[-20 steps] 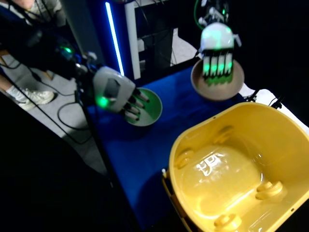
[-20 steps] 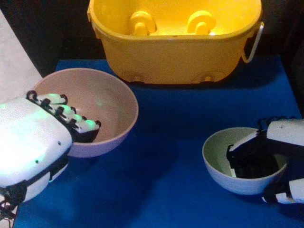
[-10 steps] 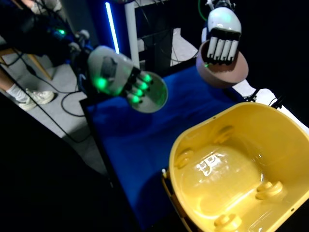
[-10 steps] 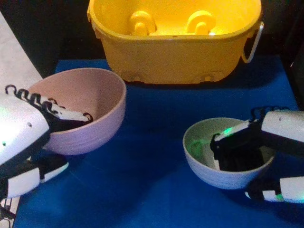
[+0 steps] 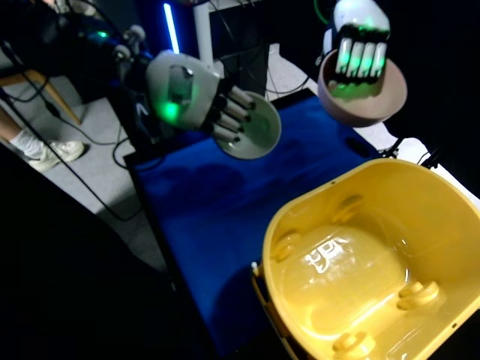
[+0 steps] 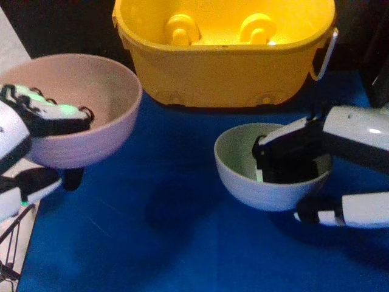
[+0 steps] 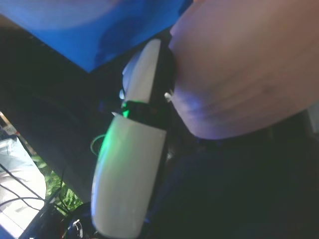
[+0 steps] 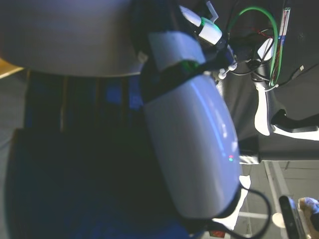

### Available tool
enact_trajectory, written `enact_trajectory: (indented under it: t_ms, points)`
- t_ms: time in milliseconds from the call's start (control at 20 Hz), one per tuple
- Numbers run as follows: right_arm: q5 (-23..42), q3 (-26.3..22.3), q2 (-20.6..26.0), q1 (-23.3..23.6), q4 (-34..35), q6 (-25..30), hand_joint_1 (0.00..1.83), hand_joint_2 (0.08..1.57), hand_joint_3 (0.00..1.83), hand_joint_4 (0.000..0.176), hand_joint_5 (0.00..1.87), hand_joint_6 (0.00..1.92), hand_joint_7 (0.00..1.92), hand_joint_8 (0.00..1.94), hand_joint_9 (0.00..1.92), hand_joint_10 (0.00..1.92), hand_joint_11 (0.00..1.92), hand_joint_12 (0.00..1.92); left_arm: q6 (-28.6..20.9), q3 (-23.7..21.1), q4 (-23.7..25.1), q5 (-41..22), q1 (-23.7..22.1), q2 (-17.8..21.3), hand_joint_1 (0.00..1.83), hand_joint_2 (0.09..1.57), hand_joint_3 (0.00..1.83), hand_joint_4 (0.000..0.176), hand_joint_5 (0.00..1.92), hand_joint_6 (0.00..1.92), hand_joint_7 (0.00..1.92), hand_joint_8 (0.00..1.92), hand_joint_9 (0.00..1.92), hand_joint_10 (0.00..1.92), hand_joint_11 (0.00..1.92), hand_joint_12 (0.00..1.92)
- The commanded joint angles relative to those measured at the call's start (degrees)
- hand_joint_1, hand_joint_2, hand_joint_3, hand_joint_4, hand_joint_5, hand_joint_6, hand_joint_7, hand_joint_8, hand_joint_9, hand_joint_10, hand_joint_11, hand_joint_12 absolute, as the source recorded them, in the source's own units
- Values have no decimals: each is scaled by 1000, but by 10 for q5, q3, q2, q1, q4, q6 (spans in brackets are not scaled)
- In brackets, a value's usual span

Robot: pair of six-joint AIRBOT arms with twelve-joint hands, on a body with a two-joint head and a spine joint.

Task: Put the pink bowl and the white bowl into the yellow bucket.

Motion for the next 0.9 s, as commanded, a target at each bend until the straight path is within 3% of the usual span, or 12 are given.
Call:
enact_trajectory:
  t_ms: [0,100,200,250,350,400,500,600,850]
  points:
    - [69,1,-2,15,-7,2,1342,1221,3,0,719,1386,701,1396,797,1436,777,1641,0,0,15,94,-4,10,1346,1220,1,0,647,1246,834,1350,743,1500,636,1657]
    - [69,6,-2,30,-11,2,1342,1224,3,0,696,1385,699,1403,805,1455,791,1667,0,0,15,111,-5,22,1340,1231,1,0,646,1246,819,1397,702,1535,592,1646]
    - [69,9,0,55,-25,2,1331,1216,0,0,731,1370,711,1351,831,1427,797,1661,2,1,15,128,-5,30,1346,1218,0,0,714,1119,818,1382,722,1547,675,1689]
    - [69,12,2,71,-36,2,1350,1202,0,0,742,1358,739,1267,860,1400,866,1625,6,3,15,141,-5,33,1195,1271,0,0,665,1217,762,1622,771,1693,764,1912]
    - [69,20,3,94,-48,2,1352,1198,0,0,719,1375,726,1255,908,1355,990,1543,12,9,15,158,-7,33,1154,1323,6,0,551,1358,712,1721,933,1770,996,1921]
    - [69,25,2,107,-56,2,1477,1175,0,0,714,1363,708,1213,904,1217,783,1624,16,12,15,166,-9,34,1169,1313,0,0,597,1271,706,1737,972,1790,1054,1921]
    - [69,31,-1,127,-70,2,1469,1254,1,0,597,1580,570,1408,714,1376,554,1747,17,17,15,177,-11,34,1177,1303,0,0,619,1235,712,1727,972,1788,1055,1921]
    - [69,39,-6,148,-87,2,1464,1265,1,0,605,1609,570,1437,701,1372,475,1770,19,21,15,191,-12,34,1177,1303,0,0,620,1234,712,1727,972,1788,1055,1921]
    - [69,63,-27,164,-93,2,1467,1242,0,0,648,1546,637,1345,744,1313,501,1767,34,25,15,206,-20,33,1177,1302,0,0,620,1234,712,1727,973,1787,1055,1921]
